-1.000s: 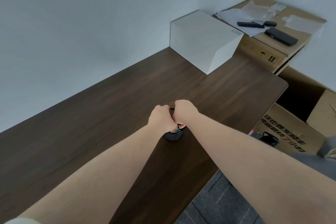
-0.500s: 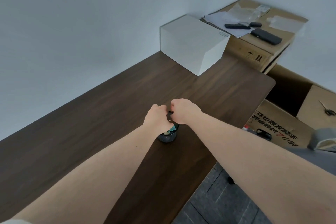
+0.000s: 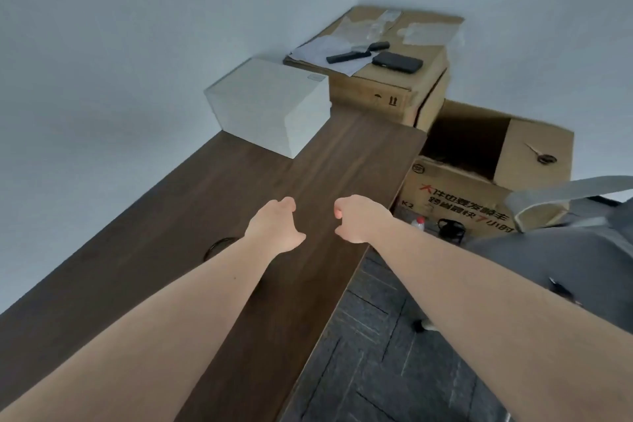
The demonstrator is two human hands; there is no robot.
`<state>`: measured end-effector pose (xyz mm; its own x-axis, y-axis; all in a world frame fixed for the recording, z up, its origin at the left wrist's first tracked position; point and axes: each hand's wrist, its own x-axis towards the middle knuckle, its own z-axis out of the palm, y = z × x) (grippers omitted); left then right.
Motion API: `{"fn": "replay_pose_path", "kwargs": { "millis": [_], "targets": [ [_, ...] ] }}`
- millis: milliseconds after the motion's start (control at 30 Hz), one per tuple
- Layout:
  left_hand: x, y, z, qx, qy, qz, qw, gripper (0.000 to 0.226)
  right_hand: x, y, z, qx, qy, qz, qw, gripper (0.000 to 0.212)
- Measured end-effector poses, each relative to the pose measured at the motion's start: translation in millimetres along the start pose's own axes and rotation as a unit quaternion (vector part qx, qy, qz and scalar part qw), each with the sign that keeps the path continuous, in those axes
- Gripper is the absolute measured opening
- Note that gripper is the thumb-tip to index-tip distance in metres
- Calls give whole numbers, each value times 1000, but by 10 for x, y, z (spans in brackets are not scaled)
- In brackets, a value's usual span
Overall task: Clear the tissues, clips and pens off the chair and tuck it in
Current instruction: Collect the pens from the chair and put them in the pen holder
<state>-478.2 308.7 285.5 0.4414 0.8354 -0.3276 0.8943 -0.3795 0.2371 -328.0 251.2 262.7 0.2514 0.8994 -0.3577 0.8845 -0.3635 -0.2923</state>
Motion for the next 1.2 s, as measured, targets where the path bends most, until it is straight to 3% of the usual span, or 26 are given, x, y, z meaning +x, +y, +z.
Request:
{"fn": "replay_pose_path", "kwargs": {
  "millis": [367,633,967,1200],
  "targets": [
    [249,2644,1123,93,-134,181,970,60,-914,2915,16,55,-7,171,984,38],
    [249,4180,2310,145,-195,283,928,67,-1779,4588,606,140,-23,338,930,40],
    [378,4644,3516,223,-255,289,895,69,-2163,5336,1515,238,-54,454,857,29],
    [662,4622,4078,258,-223,292,894,56,-1959,5454,2024,234,-38,523,819,34]
  ]
}}
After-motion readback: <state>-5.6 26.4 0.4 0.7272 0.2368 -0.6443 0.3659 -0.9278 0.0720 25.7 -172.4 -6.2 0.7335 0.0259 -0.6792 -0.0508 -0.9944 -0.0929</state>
